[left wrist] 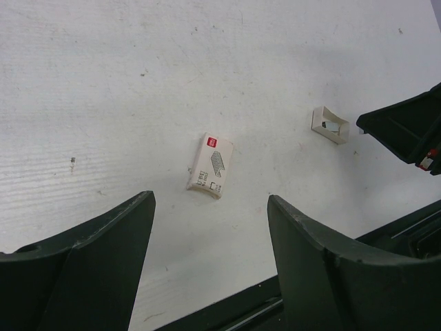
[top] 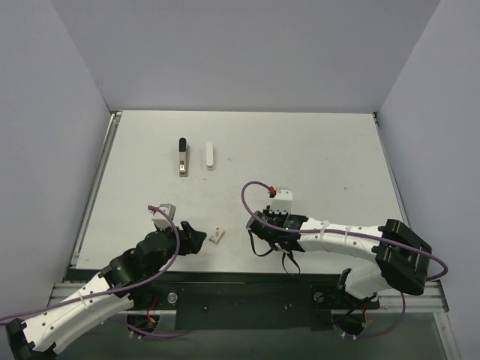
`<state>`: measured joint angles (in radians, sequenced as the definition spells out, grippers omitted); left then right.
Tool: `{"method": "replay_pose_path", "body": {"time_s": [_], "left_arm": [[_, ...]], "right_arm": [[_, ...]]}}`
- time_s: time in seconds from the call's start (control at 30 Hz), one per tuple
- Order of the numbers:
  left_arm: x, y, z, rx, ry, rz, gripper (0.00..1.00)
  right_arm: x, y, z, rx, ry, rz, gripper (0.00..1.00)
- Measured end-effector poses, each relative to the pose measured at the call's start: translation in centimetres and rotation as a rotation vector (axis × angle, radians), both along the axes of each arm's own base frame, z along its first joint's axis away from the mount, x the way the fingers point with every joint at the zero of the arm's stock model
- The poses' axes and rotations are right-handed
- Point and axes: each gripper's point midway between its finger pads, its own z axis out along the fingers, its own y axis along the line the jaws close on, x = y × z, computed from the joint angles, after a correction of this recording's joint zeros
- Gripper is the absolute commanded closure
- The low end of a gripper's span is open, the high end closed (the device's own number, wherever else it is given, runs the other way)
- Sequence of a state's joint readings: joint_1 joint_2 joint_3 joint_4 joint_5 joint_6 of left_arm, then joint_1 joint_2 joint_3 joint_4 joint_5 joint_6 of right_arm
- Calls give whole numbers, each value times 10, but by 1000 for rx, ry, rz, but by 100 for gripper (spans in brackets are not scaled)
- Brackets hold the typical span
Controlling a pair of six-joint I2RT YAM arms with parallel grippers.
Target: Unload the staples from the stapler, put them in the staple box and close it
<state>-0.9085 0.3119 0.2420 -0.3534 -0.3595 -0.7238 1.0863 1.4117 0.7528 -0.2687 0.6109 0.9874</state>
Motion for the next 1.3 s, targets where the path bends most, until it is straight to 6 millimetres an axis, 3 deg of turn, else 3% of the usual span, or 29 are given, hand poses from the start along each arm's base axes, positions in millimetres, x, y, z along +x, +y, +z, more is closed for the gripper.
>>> {"method": "replay_pose_path", "body": {"time_s": [0.47,1.3], "left_arm": [[1,-2,-4,14,11,0,23],[6,-7,-5,17,13,-1,23]], "right_arm": [[5,-15,-6,19,-1,-87,83],[7,-22,-22,-21,23,-125,80]]}}
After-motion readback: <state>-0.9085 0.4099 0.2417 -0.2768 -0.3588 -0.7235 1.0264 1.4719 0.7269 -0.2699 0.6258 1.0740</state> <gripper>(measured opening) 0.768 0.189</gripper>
